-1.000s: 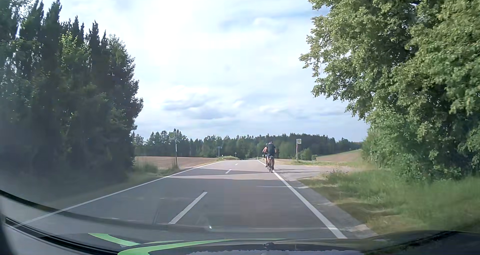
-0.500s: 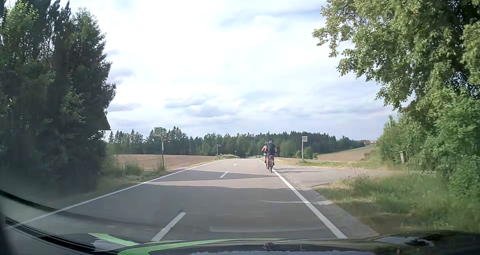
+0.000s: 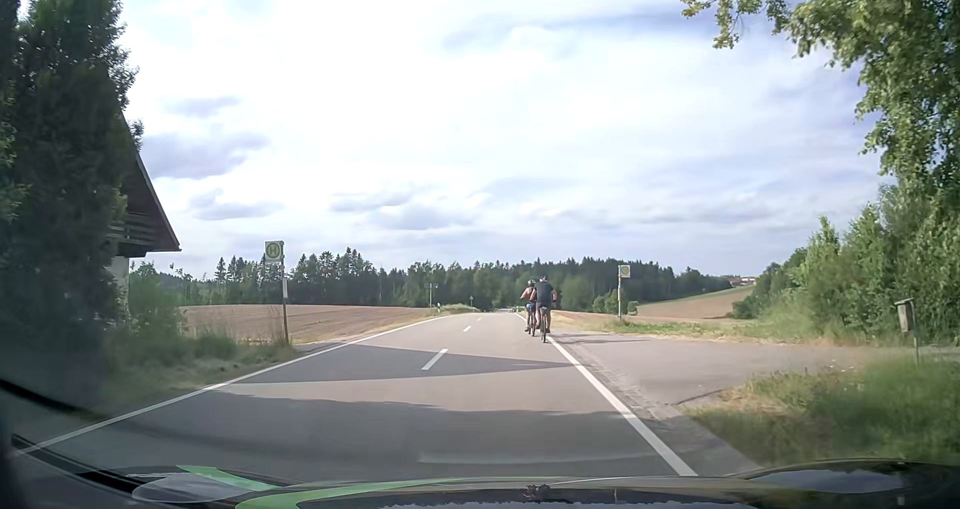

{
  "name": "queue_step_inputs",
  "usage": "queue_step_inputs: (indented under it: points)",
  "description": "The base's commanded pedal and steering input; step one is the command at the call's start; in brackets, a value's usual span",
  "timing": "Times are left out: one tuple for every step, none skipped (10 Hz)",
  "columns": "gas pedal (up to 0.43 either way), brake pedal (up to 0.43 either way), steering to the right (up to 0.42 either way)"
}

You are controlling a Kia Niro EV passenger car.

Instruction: Follow the waypoints while adhering to traffic rules and regulations

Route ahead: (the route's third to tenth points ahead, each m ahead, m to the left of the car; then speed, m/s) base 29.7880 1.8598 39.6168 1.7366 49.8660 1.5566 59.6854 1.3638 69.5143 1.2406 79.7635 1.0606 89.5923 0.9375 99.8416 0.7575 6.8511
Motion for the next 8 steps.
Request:
queue_step_inputs:
  points:
    - [0.189, 0.0, -0.003]
    - [0.189, 0.0, -0.003]
    - [0.189, 0.0, -0.003]
    - [0.189, 0.0, -0.003]
    - [0.189, 0.0, -0.003]
    - [0.189, 0.0, -0.005]
    - [0.189, 0.0, -0.01]
    - [0.189, 0.0, -0.014]
